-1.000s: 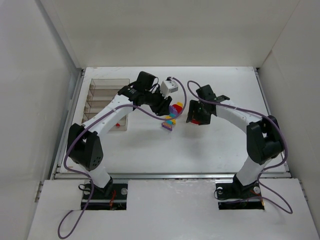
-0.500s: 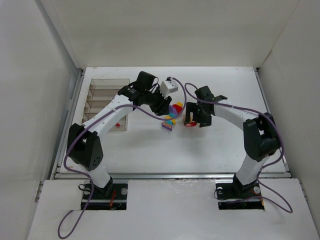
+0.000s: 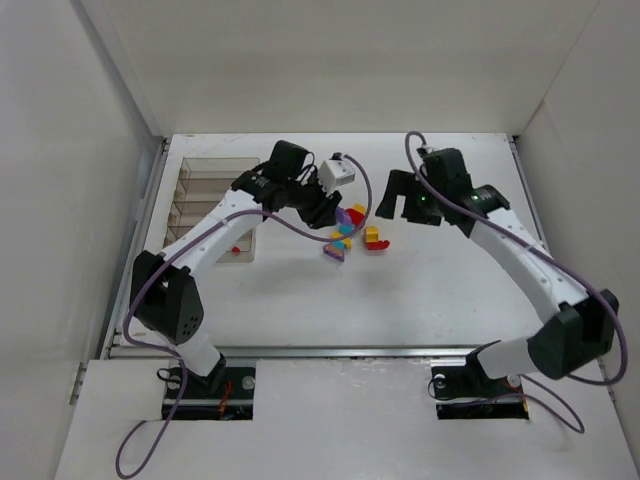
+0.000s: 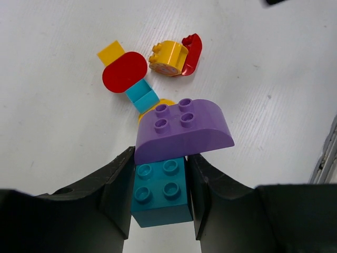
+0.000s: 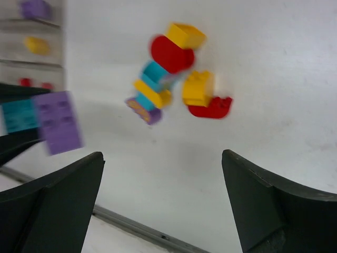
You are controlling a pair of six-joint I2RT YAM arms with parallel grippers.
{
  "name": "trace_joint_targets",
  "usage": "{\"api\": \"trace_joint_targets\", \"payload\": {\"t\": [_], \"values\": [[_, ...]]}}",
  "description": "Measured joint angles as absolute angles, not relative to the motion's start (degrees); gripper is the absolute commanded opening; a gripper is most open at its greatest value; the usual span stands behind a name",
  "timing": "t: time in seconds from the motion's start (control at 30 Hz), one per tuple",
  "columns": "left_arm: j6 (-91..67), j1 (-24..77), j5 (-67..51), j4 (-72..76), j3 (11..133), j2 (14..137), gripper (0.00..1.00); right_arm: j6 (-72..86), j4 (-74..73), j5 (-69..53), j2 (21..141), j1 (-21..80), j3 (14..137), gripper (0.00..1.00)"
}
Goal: Sort the legos into containers by color
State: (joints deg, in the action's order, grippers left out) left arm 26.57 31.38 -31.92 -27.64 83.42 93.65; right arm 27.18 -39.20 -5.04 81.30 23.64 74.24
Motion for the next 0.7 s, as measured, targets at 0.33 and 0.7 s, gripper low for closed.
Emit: {"api": "trace_joint_targets", "payload": {"t": [0.33,0.7], "values": [[34.9,33.0,-28.9,-26.6,83.5,89.9,0.0,30.1,-27.5,-22.2,79.2,23.6,77.1,0.92],[45.0,36.7,-31.0,-20.1,77.2,75.7,0.0,31.7,-20.9,-29.9,80.9,24.7,77.3,0.85]]}}
